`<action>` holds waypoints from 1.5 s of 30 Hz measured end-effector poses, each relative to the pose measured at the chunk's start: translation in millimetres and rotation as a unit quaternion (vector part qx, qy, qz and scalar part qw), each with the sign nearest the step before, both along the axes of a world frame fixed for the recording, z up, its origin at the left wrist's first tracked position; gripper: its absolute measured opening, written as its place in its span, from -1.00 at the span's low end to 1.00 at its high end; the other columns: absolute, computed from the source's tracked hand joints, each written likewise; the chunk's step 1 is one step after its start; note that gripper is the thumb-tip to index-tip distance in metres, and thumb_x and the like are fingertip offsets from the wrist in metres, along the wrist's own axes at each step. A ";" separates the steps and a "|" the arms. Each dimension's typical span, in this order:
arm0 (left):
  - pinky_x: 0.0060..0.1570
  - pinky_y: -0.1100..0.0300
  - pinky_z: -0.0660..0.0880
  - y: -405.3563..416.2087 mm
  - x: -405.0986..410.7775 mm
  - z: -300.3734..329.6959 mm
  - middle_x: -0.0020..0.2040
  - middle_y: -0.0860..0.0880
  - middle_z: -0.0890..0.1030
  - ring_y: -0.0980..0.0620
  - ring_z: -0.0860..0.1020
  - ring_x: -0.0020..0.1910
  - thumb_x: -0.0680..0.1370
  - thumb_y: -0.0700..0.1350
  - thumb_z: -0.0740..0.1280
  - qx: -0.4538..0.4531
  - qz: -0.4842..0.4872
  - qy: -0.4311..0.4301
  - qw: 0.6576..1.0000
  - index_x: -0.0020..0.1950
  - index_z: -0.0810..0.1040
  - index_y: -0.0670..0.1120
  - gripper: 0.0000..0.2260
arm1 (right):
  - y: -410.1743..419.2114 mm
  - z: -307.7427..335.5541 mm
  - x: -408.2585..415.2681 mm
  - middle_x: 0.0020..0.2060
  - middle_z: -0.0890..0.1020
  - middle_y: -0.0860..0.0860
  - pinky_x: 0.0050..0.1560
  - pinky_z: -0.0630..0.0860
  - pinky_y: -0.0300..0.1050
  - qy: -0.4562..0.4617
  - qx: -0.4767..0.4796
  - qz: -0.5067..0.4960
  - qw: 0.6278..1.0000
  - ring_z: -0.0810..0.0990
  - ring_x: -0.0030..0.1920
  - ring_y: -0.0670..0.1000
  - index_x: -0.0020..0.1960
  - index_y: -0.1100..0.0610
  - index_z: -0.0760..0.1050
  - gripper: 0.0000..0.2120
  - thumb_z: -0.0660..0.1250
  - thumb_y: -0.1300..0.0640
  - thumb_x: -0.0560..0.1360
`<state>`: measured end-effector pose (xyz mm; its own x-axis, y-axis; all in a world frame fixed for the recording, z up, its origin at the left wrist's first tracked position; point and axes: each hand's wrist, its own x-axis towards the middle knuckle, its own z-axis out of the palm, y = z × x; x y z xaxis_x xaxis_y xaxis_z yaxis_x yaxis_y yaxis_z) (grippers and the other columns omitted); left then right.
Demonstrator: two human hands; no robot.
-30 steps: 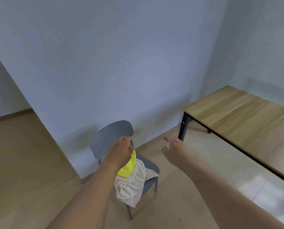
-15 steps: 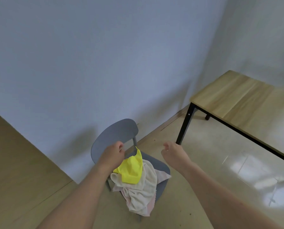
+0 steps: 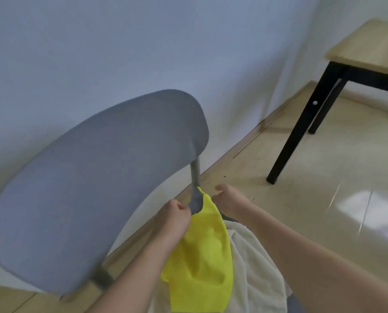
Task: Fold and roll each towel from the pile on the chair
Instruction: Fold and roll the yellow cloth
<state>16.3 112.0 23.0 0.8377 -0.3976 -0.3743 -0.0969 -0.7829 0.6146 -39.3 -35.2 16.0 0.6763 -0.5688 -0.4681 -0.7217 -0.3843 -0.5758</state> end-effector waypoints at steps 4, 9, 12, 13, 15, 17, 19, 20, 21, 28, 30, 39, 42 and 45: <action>-0.23 0.12 0.36 -8.2 -6.2 -60.8 -0.20 0.07 0.54 -0.02 0.52 -0.11 0.53 0.10 0.23 -0.041 -0.033 -0.057 0.997 -0.14 0.49 0.01 -0.81 | -1.7 -59.9 25.8 0.10 0.58 0.15 0.06 0.52 0.01 0.005 -0.050 0.044 0.998 0.56 0.14 0.15 0.24 0.23 0.46 -0.65 0.24 0.07 0.54; -0.10 0.12 0.41 -1.6 -13.5 -96.7 -0.08 0.05 0.55 0.03 0.51 -0.07 0.55 -0.03 0.26 -0.168 -0.043 -0.170 0.970 -0.15 0.46 0.03 -0.90 | -9.6 -85.7 22.7 -0.07 0.58 0.06 -0.18 0.36 -0.17 -0.118 -0.161 0.043 0.979 0.50 -0.07 0.05 0.01 0.14 0.53 -0.86 0.23 0.20 0.51; -0.15 0.26 0.29 7.0 -18.6 -98.2 -0.09 0.08 0.50 0.15 0.44 -0.13 0.58 -0.07 0.27 -0.248 -0.046 -0.239 0.938 -0.11 0.48 0.04 -0.93 | -7.4 -80.9 3.3 -0.23 0.53 0.02 -0.22 0.43 -0.08 -0.229 -0.099 -0.035 0.968 0.48 -0.17 0.03 -0.06 0.14 0.52 -0.90 0.22 0.21 0.53; -0.17 0.29 0.27 11.7 -20.9 -96.5 -0.09 0.08 0.50 0.17 0.42 -0.13 0.59 -0.08 0.26 -0.273 -0.040 -0.256 0.926 -0.09 0.49 0.02 -0.93 | -4.0 -75.2 -6.1 -0.24 0.54 0.05 -0.17 0.49 -0.04 -0.282 -0.034 -0.077 0.956 0.50 -0.18 0.04 -0.10 0.15 0.51 -0.90 0.23 0.21 0.55; -0.19 0.33 0.28 25.1 -26.5 -90.8 -0.08 0.08 0.51 0.16 0.44 -0.11 0.60 -0.09 0.25 -0.321 -0.025 -0.261 0.910 -0.08 0.48 0.02 -0.93 | 4.5 -60.1 -29.7 -0.19 0.56 0.11 -0.07 0.56 -0.05 -0.368 0.076 -0.146 0.915 0.54 -0.17 0.05 -0.15 0.14 0.45 -0.87 0.23 0.22 0.57; -0.18 0.31 0.33 38.2 -31.9 -76.1 -0.11 0.06 0.53 0.12 0.47 -0.11 0.60 -0.09 0.24 -0.367 -0.024 -0.236 0.899 -0.10 0.47 0.03 -0.91 | 10.6 -35.9 -54.1 -0.18 0.56 0.09 -0.08 0.55 -0.13 -0.412 0.087 -0.169 0.891 0.55 -0.16 0.04 -0.18 0.13 0.43 -0.84 0.22 0.22 0.58; -0.22 0.28 0.36 51.6 -39.1 -56.6 -0.15 0.06 0.53 0.11 0.48 -0.16 0.60 -0.09 0.24 -0.384 -0.049 -0.224 0.895 -0.12 0.47 0.03 -0.89 | 20.1 -9.9 -77.7 -0.19 0.57 0.04 -0.04 0.54 -0.10 -0.429 0.051 -0.176 0.885 0.56 -0.13 0.04 -0.18 0.10 0.45 -0.84 0.24 0.21 0.58; -0.26 0.30 0.36 59.2 -44.5 -45.3 -0.19 0.07 0.53 0.14 0.47 -0.22 0.61 -0.09 0.24 -0.388 -0.063 -0.224 0.892 -0.12 0.48 0.02 -0.89 | 27.9 4.3 -89.8 -0.19 0.57 0.03 0.00 0.54 -0.06 -0.433 0.029 -0.177 0.883 0.56 -0.11 0.04 -0.17 0.08 0.46 -0.85 0.24 0.20 0.57; -0.31 0.34 0.36 67.0 -50.7 -33.8 -0.24 0.08 0.52 0.17 0.44 -0.29 0.61 -0.08 0.23 -0.394 -0.075 -0.223 0.889 -0.12 0.48 0.01 -0.88 | 37.3 18.9 -101.2 -0.18 0.58 0.03 0.04 0.54 -0.03 -0.440 0.012 -0.178 0.880 0.56 -0.09 0.05 -0.16 0.07 0.47 -0.86 0.25 0.20 0.56; -0.42 0.26 0.24 116.3 -80.2 83.2 -0.37 0.01 0.43 0.16 0.30 -0.47 0.58 0.02 0.28 -0.324 -0.233 -0.218 0.890 -0.14 0.49 -0.08 -0.80 | 95.3 141.9 -178.8 -0.27 0.54 0.05 -0.01 0.53 0.03 -0.521 -0.074 -0.178 0.832 0.52 -0.20 0.02 -0.15 0.13 0.52 -0.92 0.28 0.22 0.51; -0.37 0.24 0.27 135.7 -84.8 121.8 -0.32 -0.02 0.46 0.13 0.34 -0.40 0.57 0.04 0.30 -0.264 -0.284 -0.210 0.897 -0.12 0.53 -0.10 -0.78 | 103.2 174.3 -198.9 -0.34 0.50 0.01 -0.15 0.48 0.01 -0.531 -0.110 -0.206 0.815 0.48 -0.27 0.00 -0.19 0.13 0.50 -0.91 0.28 0.23 0.48; -0.25 0.15 0.53 186.7 -135.6 207.4 -0.04 -0.12 0.59 -0.08 0.52 -0.17 0.58 -0.24 0.28 -0.429 -0.316 0.053 0.845 0.04 0.61 0.01 -0.82 | 117.8 205.7 -259.6 -0.29 0.49 -0.02 -0.18 0.40 -0.06 -0.427 -0.196 -0.245 0.848 0.44 -0.25 -0.01 -0.11 0.13 0.54 -0.94 0.28 0.22 0.48; -0.25 0.14 0.52 186.7 -163.6 198.6 -0.12 -0.15 0.59 -0.06 0.52 -0.19 0.55 -0.32 0.20 -0.492 -0.307 0.124 0.805 -0.07 0.64 -0.08 -0.75 | 144.6 190.9 -266.1 -0.33 0.48 -0.03 -0.29 0.38 -0.13 -0.455 -0.157 -0.231 0.846 0.42 -0.33 -0.04 -0.16 0.10 0.52 -0.93 0.31 0.21 0.49; -0.34 0.18 0.52 184.4 -195.6 175.9 -0.24 -0.13 0.59 -0.04 0.50 -0.29 0.49 -0.41 0.08 -0.519 -0.295 0.110 0.794 -0.08 0.59 -0.13 -0.67 | 178.5 164.1 -278.7 -0.29 0.51 -0.03 -0.32 0.40 -0.19 -0.507 -0.138 -0.230 0.819 0.44 -0.34 -0.07 -0.01 0.09 0.50 -0.92 0.32 0.22 0.51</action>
